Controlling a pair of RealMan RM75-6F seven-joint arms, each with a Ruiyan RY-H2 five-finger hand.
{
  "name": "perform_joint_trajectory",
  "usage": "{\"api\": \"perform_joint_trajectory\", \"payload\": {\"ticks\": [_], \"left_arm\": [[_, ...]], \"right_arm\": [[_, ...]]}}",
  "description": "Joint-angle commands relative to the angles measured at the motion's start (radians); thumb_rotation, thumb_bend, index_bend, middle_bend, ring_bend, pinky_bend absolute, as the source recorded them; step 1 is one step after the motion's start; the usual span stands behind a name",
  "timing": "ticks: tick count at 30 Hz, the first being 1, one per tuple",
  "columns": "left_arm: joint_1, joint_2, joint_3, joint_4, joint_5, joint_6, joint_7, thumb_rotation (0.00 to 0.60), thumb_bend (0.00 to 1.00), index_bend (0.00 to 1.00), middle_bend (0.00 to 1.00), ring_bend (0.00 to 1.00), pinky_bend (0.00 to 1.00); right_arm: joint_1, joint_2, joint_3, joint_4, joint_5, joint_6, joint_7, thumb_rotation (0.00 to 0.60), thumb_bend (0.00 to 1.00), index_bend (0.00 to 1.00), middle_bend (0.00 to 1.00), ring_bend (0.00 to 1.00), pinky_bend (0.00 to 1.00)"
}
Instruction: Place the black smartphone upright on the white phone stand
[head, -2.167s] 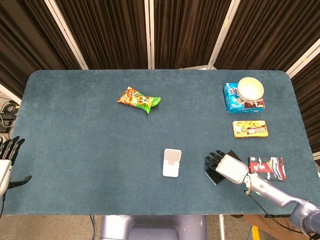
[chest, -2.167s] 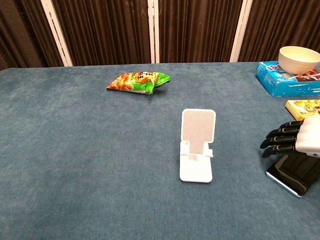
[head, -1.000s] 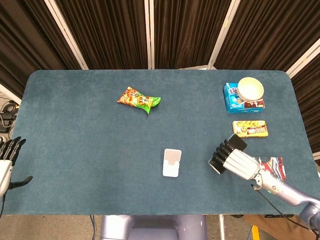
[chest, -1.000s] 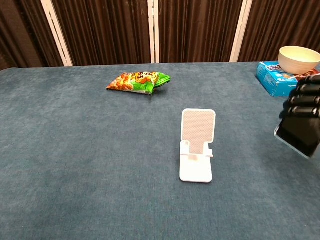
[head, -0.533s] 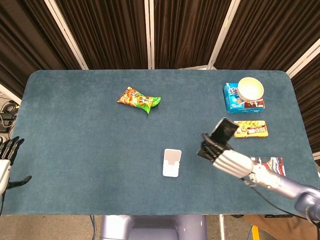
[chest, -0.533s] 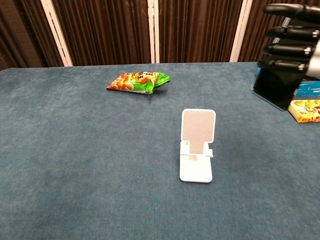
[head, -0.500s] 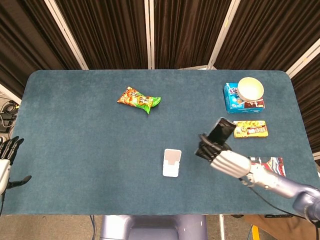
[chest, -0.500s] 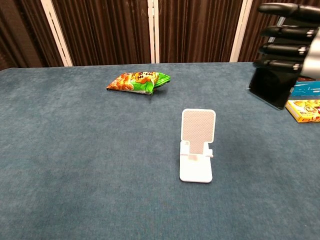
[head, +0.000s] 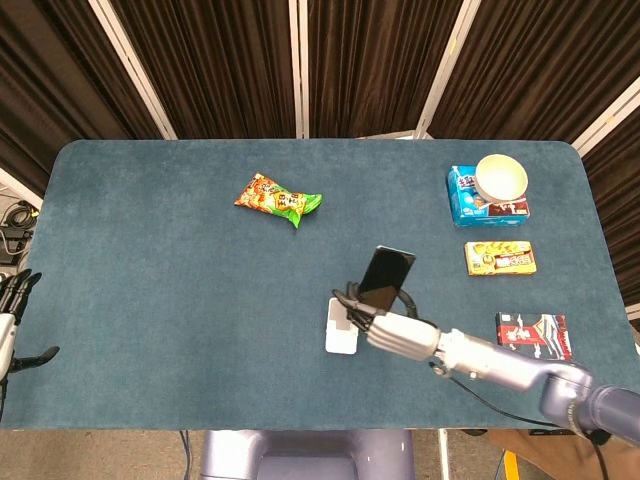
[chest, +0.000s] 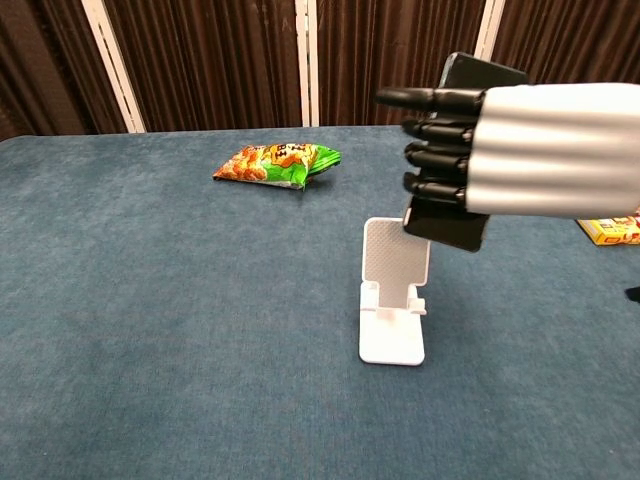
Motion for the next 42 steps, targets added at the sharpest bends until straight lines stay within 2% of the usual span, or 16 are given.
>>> {"api": "perform_joint_trajectory", "payload": {"ticks": [1, 8, 16, 26, 42], "left_arm": [[-0.001, 0.001, -0.002, 0.001, -0.003, -0.001, -0.003, 0.600, 0.00, 0.00, 0.00, 0.00, 0.00], [-0.006, 0.005, -0.008, 0.012, -0.019, -0.016, -0.024, 0.600, 0.00, 0.00, 0.00, 0.00, 0.00], [-0.007, 0.007, -0.010, 0.021, -0.011, -0.014, -0.045, 0.600, 0.00, 0.00, 0.00, 0.00, 0.00], [-0.007, 0.009, -0.009, 0.021, -0.012, -0.016, -0.050, 0.600, 0.00, 0.00, 0.00, 0.00, 0.00], [-0.006, 0.014, -0.008, 0.021, -0.006, -0.013, -0.063, 0.600, 0.00, 0.00, 0.00, 0.00, 0.00]], "right_arm": [[0.030, -0.018, 0.024, -0.039, 0.020, -0.066, -0.034, 0.600, 0.49, 0.63, 0.51, 0.26, 0.06], [0.057, -0.055, 0.037, -0.066, 0.024, -0.135, -0.068, 0.600, 0.51, 0.64, 0.51, 0.26, 0.05], [0.065, -0.107, 0.055, -0.047, 0.047, -0.191, -0.119, 0.600, 0.52, 0.64, 0.51, 0.26, 0.03], [0.032, -0.152, 0.061, -0.027, 0.090, -0.239, -0.225, 0.600, 0.52, 0.64, 0.51, 0.27, 0.02], [0.001, -0.185, 0.034, -0.018, 0.100, -0.255, -0.284, 0.600, 0.52, 0.63, 0.48, 0.27, 0.01]]}}
